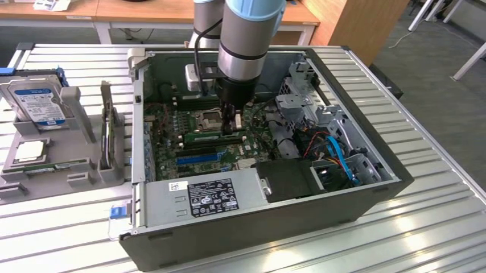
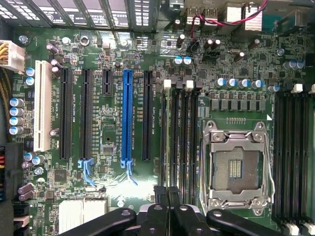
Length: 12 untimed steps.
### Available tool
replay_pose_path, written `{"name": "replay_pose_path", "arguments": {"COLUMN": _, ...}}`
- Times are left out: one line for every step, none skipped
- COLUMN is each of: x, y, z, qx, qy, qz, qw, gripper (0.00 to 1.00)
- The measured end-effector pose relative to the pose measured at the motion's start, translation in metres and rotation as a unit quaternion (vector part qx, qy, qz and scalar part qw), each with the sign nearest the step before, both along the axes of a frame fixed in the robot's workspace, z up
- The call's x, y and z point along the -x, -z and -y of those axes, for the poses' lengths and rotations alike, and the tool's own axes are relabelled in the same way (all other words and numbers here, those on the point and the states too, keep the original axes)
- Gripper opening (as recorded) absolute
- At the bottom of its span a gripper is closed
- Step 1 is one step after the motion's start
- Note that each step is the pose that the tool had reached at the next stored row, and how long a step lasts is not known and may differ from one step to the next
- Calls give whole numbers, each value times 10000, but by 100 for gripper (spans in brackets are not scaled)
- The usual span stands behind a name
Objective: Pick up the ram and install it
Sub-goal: 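Insert the ram into the slot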
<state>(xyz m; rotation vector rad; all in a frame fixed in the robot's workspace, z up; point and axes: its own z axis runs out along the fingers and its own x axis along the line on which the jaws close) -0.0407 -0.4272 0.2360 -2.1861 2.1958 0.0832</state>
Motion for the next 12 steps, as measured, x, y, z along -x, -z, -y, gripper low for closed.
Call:
{"name": "replay_pose_path", "arguments": {"x": 0, "y": 0, "z": 0, "qx": 0, "qy": 0, "qz": 10, "qw": 10000, "gripper": 11}}
{"name": "replay_pose_path", "arguments": {"x": 1, "y": 0, "z": 0, "qx": 0, "qy": 0, "qz": 21, "qw": 10000, "gripper": 11}}
{"name": "replay_pose_path", "arguments": {"x": 1, "y": 0, "z": 0, "qx": 0, "qy": 0, "qz": 33, "qw": 10000, "gripper": 11}}
{"name": "replay_pose_path", "arguments": {"x": 1, "y": 0, "z": 0, "qx": 0, "qy": -1, "qz": 46, "qw": 10000, "gripper": 11}}
{"name": "replay_pose_path", "arguments": {"x": 1, "y": 0, "z": 0, "qx": 1, "qy": -1, "qz": 49, "qw": 10000, "gripper": 11}}
{"name": "replay_pose_path", "arguments": {"x": 1, "y": 0, "z": 0, "qx": 1, "qy": -1, "qz": 49, "qw": 10000, "gripper": 11}}
{"name": "replay_pose_path", "arguments": {"x": 1, "y": -1, "z": 0, "qx": 1, "qy": -1, "qz": 49, "qw": 10000, "gripper": 11}}
{"name": "replay_pose_path", "arguments": {"x": 3, "y": 0, "z": 0, "qx": 1, "qy": -1, "qz": 49, "qw": 10000, "gripper": 11}}
{"name": "replay_pose_path", "arguments": {"x": 16, "y": -1, "z": 0, "qx": 2, "qy": 0, "qz": 50, "qw": 10000, "gripper": 11}}
{"name": "replay_pose_path", "arguments": {"x": 30, "y": -2, "z": 0, "qx": 2, "qy": 0, "qz": 54, "qw": 10000, "gripper": 11}}
{"name": "replay_pose_path", "arguments": {"x": 37, "y": -1, "z": 0, "qx": 2, "qy": 0, "qz": 56, "qw": 10000, "gripper": 11}}
{"name": "replay_pose_path", "arguments": {"x": 38, "y": -1, "z": 0, "qx": 1, "qy": 0, "qz": 56, "qw": 10000, "gripper": 11}}
